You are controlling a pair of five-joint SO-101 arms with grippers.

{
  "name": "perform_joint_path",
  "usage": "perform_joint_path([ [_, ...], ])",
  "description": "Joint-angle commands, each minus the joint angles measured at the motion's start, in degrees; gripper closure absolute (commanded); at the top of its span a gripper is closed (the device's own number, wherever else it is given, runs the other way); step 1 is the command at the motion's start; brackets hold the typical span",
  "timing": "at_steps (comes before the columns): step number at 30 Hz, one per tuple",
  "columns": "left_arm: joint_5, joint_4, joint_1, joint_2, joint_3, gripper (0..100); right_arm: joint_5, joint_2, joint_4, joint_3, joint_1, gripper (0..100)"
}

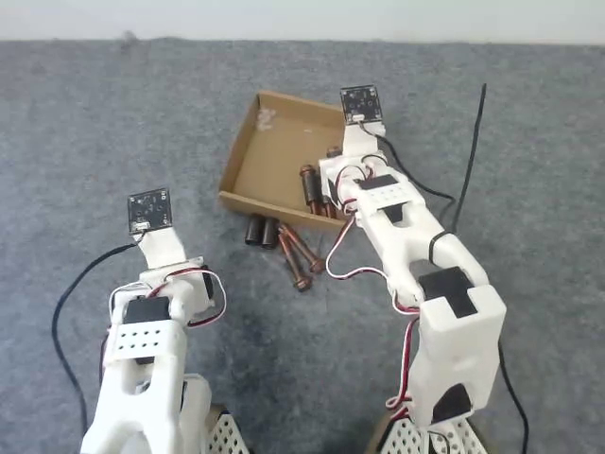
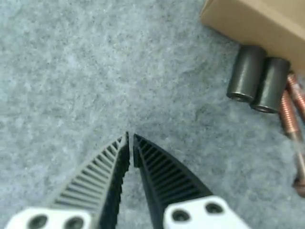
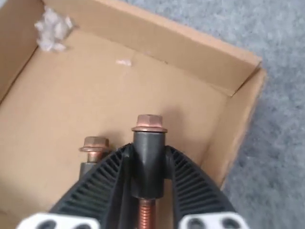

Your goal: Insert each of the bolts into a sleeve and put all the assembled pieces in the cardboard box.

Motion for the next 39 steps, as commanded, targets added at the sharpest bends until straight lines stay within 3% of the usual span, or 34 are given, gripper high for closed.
perform_joint_path([
  [1, -0.35, -1.14, 0.18, -1.41, -0.40, 99, 0.62, -3.03, 4.35, -0.18, -0.31, 83.5],
  [5, -0.35, -1.14, 0.18, -1.41, -0.40, 99, 0.62, -3.91, 4.44, -0.18, -0.31, 85.0],
  [11, -0.35, -1.14, 0.18, -1.41, -0.48, 99, 0.70, -16.31, 8.31, 3.08, -0.40, 99.5],
  [17, -0.35, -1.14, 0.18, -1.41, -0.57, 99, 0.70, -33.01, 10.42, 14.33, -3.12, 97.9],
  [23, -0.35, -1.14, 0.18, -1.41, -0.57, 99, -2.11, -43.65, 10.59, 25.93, -10.77, 99.2],
  [31, -0.26, -1.14, 0.18, -1.41, -0.57, 99, -7.38, -38.11, 10.59, 25.76, -16.84, 99.2],
  [39, -0.26, -1.14, 0.18, -1.41, -0.57, 99, -16.26, -22.55, 18.24, 11.16, -18.51, 99.2],
])
